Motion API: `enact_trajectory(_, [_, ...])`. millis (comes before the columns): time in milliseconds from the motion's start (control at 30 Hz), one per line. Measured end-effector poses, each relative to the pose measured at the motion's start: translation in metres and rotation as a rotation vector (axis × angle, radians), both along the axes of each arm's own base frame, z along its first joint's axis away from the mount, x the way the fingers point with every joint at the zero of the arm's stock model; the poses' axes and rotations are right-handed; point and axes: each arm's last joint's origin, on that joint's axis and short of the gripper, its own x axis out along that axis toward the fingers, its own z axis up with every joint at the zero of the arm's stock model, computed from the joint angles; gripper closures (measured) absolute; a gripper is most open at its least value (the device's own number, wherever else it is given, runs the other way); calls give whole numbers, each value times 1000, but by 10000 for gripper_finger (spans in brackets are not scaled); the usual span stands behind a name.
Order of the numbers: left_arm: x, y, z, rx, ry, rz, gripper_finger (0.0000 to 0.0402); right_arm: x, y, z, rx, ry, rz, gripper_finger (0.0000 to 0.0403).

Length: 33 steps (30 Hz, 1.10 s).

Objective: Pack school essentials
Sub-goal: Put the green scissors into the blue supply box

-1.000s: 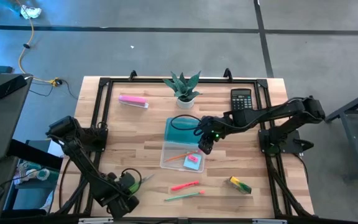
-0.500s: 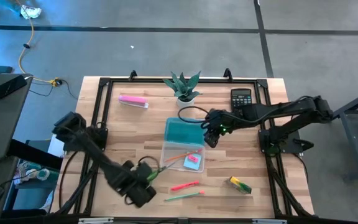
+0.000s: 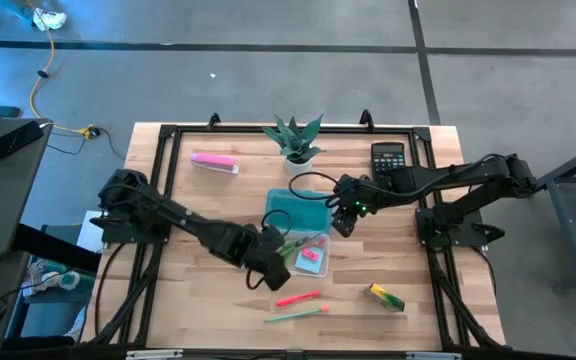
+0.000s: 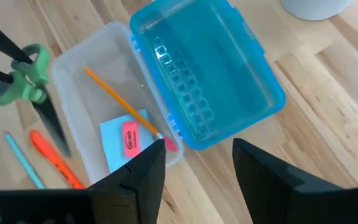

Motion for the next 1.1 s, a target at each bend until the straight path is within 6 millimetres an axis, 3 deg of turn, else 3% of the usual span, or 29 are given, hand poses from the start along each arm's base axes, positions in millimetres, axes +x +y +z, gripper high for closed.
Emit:
enact_trajectory(200, [9,15,-15,0,80,-85,328,0,0,0,-14,2,-8,226])
enact_trajectory(667, [19,24,-50,-11,208,-164,328,-2,-1,-1,-18,16,-16,226])
enact_trajectory(1100, [18,30,-56,-33,261,-174,310,-3,-1,-2,-19,39,-18,226])
